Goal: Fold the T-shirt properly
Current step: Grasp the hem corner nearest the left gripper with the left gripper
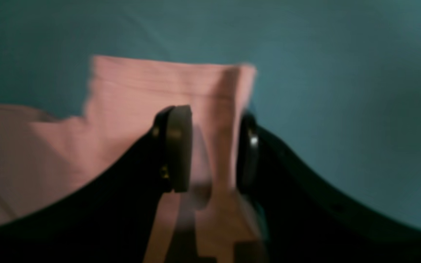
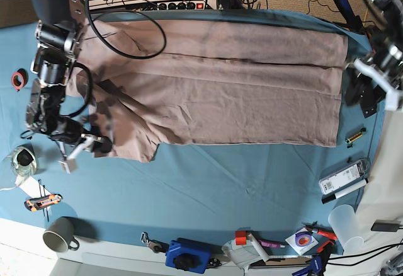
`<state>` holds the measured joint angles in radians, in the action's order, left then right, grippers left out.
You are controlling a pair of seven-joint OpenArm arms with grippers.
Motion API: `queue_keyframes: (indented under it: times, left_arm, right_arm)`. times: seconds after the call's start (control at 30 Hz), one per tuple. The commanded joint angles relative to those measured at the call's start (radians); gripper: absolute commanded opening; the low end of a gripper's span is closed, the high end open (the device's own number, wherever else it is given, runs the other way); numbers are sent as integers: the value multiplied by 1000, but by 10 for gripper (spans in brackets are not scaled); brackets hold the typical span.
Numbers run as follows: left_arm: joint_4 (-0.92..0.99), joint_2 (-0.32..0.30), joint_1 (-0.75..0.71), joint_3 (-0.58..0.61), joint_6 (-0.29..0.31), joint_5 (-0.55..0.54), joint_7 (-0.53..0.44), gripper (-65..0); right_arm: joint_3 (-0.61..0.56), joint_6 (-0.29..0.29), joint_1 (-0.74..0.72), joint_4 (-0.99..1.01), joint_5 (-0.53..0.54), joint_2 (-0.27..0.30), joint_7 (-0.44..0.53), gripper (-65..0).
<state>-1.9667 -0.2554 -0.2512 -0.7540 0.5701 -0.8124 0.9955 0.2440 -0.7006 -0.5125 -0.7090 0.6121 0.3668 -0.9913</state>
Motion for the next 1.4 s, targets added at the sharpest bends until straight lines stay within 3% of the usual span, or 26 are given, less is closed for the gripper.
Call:
queue_keyframes:
  times: [0.0, 0.2, 0.33, 0.63, 0.73, 1.0, 1.13, 1.2, 1.37]
  left_arm:
    - [-3, -22, 29, 42, -6, 27, -47, -354]
    - [50, -61, 188, 262, -92, 316, -61, -354]
    - [178, -61, 291, 332, -180, 413, -61, -354]
    - [606, -61, 505, 339, -177, 420, -79, -354]
    - [690, -61, 535, 339, -177, 420, -76, -355]
    - [814, -61, 536, 339, -178, 424, -110, -430]
    - [816, -61, 534, 339, -178, 414, -84, -569]
    - [816, -61, 534, 339, -178, 375, -68, -650]
    - [816, -61, 535, 339, -177, 289, -36, -650]
  right_arm:
    - [-4, 10, -5, -2, -40, -5, -57, -453]
    - [-3, 9, -2, -3, -40, -37, -76, -453]
    - [0, 9, -2, -3, -40, -37, -95, -453]
    - [0, 8, -2, -3, -40, -37, -125, -453]
    - [0, 8, -2, -3, -40, -37, -129, -453]
    - [0, 8, -2, -3, -40, -37, -134, -457]
    - [0, 8, -3, -3, -40, -37, -135, -637]
    - [0, 8, -3, -4, -39, -37, -134, -650]
    - [0, 2, -3, -45, -18, -37, -126, -650]
